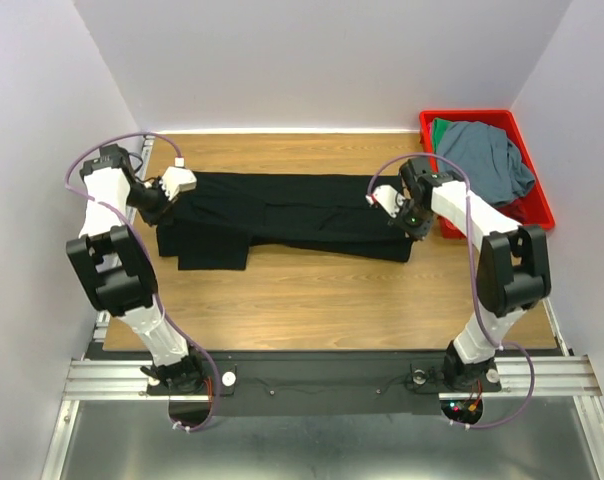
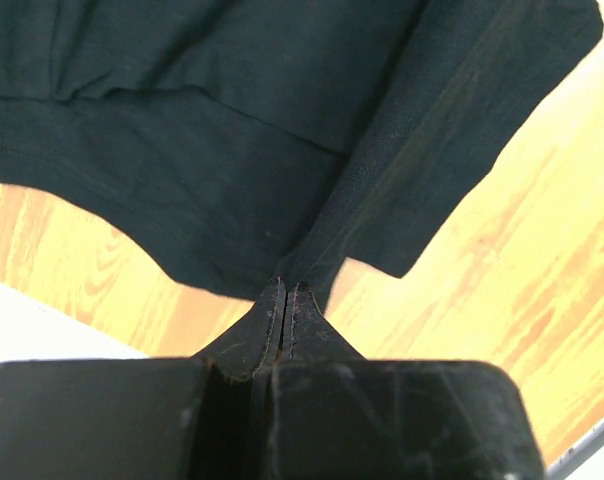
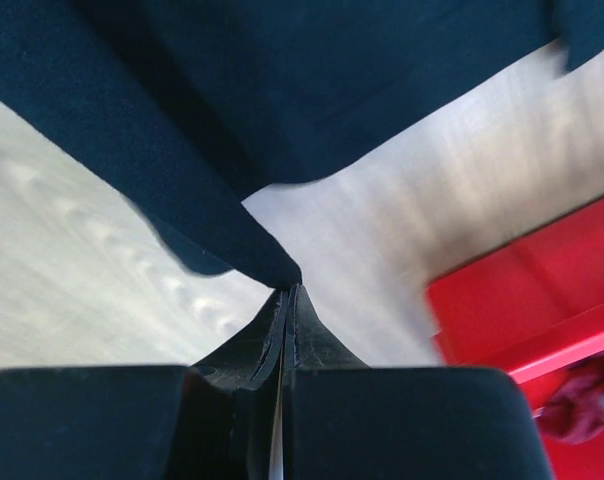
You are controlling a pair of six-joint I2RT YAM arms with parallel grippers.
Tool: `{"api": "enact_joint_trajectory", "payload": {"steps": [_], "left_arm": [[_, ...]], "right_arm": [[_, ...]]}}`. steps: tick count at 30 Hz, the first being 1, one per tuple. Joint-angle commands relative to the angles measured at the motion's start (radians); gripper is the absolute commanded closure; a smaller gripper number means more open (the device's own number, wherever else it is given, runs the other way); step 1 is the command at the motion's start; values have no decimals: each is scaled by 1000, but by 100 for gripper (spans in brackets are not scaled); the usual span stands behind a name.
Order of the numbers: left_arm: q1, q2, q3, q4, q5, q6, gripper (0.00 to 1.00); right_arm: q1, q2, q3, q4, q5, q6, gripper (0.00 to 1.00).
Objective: Fold and stack the t-shirts
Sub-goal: Fold the tshirt
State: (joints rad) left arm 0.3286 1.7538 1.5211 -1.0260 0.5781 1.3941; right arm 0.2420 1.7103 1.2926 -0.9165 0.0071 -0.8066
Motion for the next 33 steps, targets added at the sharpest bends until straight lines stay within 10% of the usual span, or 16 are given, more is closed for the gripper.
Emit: {"api": "enact_joint_trajectory", "payload": {"steps": [1,33], "left_arm": [[0,56,115,-40,34,-56,100],[-74,328,300,116,5,-242,100]], "right_arm": [[-26,49,111,-19,31,-52,99],[-78,515,640,-71,97,-135,99]]}}
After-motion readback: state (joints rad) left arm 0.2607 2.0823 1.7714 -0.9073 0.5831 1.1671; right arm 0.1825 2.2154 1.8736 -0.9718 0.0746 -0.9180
